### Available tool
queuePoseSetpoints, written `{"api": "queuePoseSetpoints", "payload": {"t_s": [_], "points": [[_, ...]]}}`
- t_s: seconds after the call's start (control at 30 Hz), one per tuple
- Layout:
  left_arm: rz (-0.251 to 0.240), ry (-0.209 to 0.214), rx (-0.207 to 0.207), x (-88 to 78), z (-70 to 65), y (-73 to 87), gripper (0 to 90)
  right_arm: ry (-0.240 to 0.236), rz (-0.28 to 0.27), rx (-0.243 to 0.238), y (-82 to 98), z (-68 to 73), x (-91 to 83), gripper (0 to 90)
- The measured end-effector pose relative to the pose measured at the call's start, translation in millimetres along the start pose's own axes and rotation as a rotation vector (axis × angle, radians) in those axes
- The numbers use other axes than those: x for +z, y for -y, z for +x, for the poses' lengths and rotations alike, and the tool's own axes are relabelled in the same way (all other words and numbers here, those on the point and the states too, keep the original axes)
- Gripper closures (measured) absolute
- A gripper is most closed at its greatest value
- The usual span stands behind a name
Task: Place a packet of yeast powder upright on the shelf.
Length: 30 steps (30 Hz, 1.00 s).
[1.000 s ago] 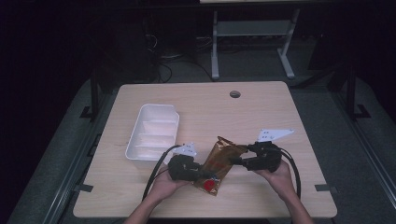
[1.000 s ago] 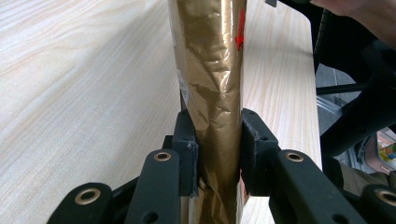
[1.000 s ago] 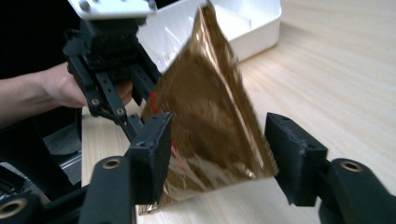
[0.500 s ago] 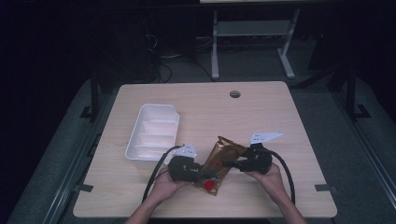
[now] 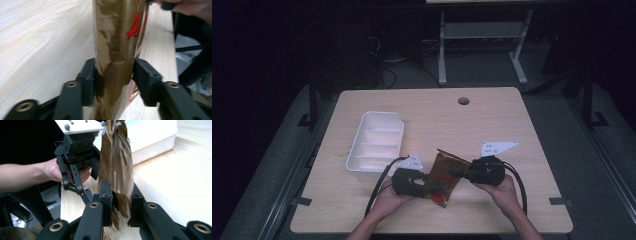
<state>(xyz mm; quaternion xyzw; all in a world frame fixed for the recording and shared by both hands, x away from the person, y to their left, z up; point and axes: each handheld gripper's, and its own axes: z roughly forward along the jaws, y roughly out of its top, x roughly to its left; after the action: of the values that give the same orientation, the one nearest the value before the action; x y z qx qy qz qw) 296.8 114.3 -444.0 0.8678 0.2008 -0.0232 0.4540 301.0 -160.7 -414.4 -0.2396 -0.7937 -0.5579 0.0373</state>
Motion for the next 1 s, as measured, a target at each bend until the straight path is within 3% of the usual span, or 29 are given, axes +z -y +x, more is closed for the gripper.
{"api": "queuePoseSetpoints", "payload": {"t_s": [0.2, 0.43, 0.67, 1.0], "points": [[0.000, -0.057, 0.052, -2.6, -6.6, -1.6, 40.7, 0.042, -0.010, -0.015, -3.2, 1.3, -11.9, 79.5], [0.024, -0.101, 0.085, -3.0, -12.1, -1.3, 36.3, 0.095, -0.008, -0.015, -8.9, -0.3, -25.4, 80.6], [0.050, -0.124, 0.119, 0.0, -19.3, 3.9, 33.9, 0.162, 0.009, -0.006, -16.3, -4.9, -42.5, 80.9], [0.055, -0.126, 0.135, 1.4, -27.1, 7.1, 26.4, 0.197, 0.004, 0.031, -29.0, -15.0, -59.1, 81.1]]}}
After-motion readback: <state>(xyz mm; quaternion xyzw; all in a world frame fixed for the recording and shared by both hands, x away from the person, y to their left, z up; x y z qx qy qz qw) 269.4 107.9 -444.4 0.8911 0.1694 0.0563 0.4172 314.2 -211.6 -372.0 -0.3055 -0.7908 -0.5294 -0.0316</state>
